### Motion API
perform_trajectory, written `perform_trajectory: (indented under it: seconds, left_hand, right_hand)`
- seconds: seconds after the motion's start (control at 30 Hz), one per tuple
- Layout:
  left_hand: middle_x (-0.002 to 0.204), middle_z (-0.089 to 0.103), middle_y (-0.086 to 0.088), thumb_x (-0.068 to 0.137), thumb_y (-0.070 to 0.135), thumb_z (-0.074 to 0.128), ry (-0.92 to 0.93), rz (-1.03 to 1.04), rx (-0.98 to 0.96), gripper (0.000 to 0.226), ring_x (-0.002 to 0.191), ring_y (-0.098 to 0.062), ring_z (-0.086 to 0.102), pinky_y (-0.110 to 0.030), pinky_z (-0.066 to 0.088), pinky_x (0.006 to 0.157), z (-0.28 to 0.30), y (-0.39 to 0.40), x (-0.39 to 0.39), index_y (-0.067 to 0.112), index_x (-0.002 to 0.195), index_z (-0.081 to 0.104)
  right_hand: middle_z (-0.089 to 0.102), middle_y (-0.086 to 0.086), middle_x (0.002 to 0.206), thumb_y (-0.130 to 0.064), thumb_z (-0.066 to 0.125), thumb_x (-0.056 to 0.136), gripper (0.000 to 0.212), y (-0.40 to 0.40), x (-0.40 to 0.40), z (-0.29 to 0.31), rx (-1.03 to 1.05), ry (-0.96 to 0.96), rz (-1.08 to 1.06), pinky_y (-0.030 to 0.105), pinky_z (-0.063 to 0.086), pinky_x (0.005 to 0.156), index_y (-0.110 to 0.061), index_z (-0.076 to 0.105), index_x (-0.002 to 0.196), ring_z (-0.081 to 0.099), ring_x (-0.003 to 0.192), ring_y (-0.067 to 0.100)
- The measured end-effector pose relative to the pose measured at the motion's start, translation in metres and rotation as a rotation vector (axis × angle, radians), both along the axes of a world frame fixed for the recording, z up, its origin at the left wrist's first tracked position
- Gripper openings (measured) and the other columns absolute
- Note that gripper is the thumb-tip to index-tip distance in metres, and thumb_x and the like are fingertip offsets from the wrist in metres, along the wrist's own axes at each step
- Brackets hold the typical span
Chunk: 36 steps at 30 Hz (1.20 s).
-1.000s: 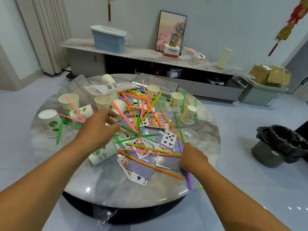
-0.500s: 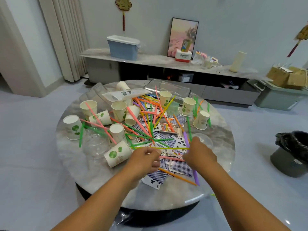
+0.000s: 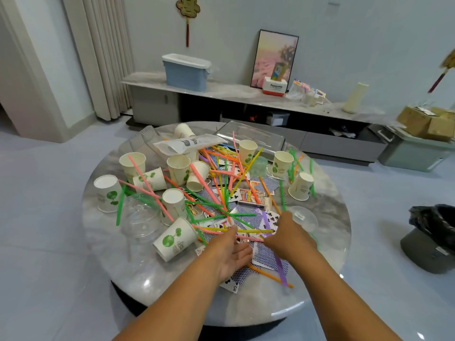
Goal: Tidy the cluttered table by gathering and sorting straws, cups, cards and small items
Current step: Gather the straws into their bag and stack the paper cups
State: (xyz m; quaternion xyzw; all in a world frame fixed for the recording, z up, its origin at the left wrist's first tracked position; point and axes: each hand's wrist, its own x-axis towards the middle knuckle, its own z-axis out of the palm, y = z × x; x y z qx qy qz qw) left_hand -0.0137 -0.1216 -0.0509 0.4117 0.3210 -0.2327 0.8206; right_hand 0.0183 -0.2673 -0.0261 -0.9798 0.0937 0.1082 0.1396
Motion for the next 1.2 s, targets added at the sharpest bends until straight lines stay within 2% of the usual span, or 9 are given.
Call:
perform_trajectory:
  seconds: [0.17, 0.23, 0.33, 0.53, 0.67, 0.77, 0.9, 1.1, 1.2]
  left_hand:
    - [0.104, 0.061, -0.019, 0.105, 0.023, 0.055, 0.037, 0.110, 0.033, 0.027, 0.098, -0.030, 0.062, -0.042, 0.055, 0.086, -0.008, -0.007, -0.005, 0.002, 0.122, 0.055]
    - [0.089, 0.059, -0.015, 0.102, 0.011, 0.054, 0.049, 0.199, 0.052, 0.009, 0.078, -0.023, 0.059, -0.036, 0.055, 0.074, -0.014, -0.008, -0.010, 0.003, 0.099, 0.057]
    - [0.068, 0.058, -0.009, 0.094, -0.001, 0.046, 0.080, 0.389, 0.211, 0.018, 0.059, -0.018, 0.055, -0.031, 0.051, 0.058, -0.020, -0.011, -0.021, 0.005, 0.083, 0.059]
    - [0.104, 0.074, -0.012, 0.095, 0.007, 0.050, 0.038, 0.461, 0.376, 0.025, 0.091, -0.036, 0.072, -0.052, 0.061, 0.082, -0.029, -0.010, -0.025, 0.018, 0.111, 0.066]
    - [0.099, 0.073, -0.010, 0.097, 0.005, 0.047, 0.028, 0.515, 0.374, 0.027, 0.081, -0.030, 0.072, -0.030, 0.057, 0.052, -0.031, -0.001, -0.014, 0.019, 0.113, 0.064]
    - [0.087, 0.070, -0.011, 0.097, -0.003, 0.044, 0.022, 0.523, 0.274, 0.027, 0.070, -0.023, 0.069, -0.022, 0.046, 0.045, -0.028, 0.003, -0.002, 0.006, 0.112, 0.064]
    - [0.053, 0.058, -0.010, 0.088, -0.016, 0.034, 0.057, 0.500, 0.118, 0.028, 0.032, -0.014, 0.055, -0.017, 0.039, 0.032, -0.017, 0.010, 0.009, 0.000, 0.088, 0.057]
    - [0.055, 0.050, -0.007, 0.081, -0.015, 0.037, 0.056, 0.447, 0.095, 0.028, 0.054, -0.018, 0.046, -0.028, 0.043, 0.053, -0.021, 0.014, 0.022, 0.007, 0.075, 0.054]
    - [0.057, 0.050, -0.007, 0.082, -0.014, 0.035, 0.053, 0.439, 0.100, 0.029, 0.049, -0.016, 0.048, -0.026, 0.043, 0.048, -0.023, 0.015, 0.024, 0.008, 0.076, 0.054]
  right_hand:
    - [0.060, 0.002, 0.096, -0.027, 0.061, 0.090, 0.045, -0.018, 0.011, 0.009, -0.224, -0.165, -0.044, 0.032, 0.037, 0.064, -0.016, 0.037, 0.127, 0.058, 0.085, 0.028]
    - [0.060, 0.003, 0.096, -0.025, 0.062, 0.090, 0.040, -0.013, 0.019, 0.008, -0.164, -0.232, -0.011, 0.033, 0.037, 0.063, -0.016, 0.039, 0.122, 0.051, 0.078, 0.027]
    - [0.060, 0.004, 0.098, -0.023, 0.064, 0.087, 0.042, 0.010, 0.030, 0.001, 0.065, -0.229, 0.166, 0.034, 0.040, 0.064, -0.020, 0.044, 0.124, 0.057, 0.081, 0.027]
    - [0.063, 0.009, 0.117, -0.029, 0.064, 0.091, 0.045, 0.046, 0.050, -0.030, 0.031, -0.115, 0.529, 0.041, 0.054, 0.082, -0.016, 0.057, 0.133, 0.060, 0.098, 0.027]
    - [0.048, 0.007, 0.136, -0.068, 0.064, 0.082, 0.081, 0.051, 0.069, -0.039, -0.084, -0.118, 0.658, 0.042, 0.042, 0.101, -0.017, 0.049, 0.143, 0.045, 0.127, 0.028]
    - [0.050, 0.007, 0.138, -0.081, 0.066, 0.069, 0.106, 0.061, 0.079, -0.038, -0.109, -0.006, 0.716, 0.045, 0.042, 0.101, -0.019, 0.037, 0.150, 0.047, 0.127, 0.030]
    - [0.049, 0.011, 0.140, -0.076, 0.069, 0.069, 0.117, 0.072, 0.086, -0.040, -0.163, 0.058, 0.779, 0.047, 0.039, 0.104, -0.024, 0.016, 0.159, 0.047, 0.128, 0.034]
    - [0.040, 0.012, 0.149, -0.057, 0.077, 0.072, 0.114, 0.084, 0.091, -0.038, -0.137, 0.132, 0.765, 0.054, 0.037, 0.111, -0.027, 0.011, 0.159, 0.042, 0.137, 0.036]
    - [0.038, 0.012, 0.150, -0.050, 0.080, 0.072, 0.113, 0.089, 0.091, -0.038, -0.128, 0.145, 0.771, 0.056, 0.035, 0.113, -0.033, 0.010, 0.159, 0.041, 0.138, 0.037]
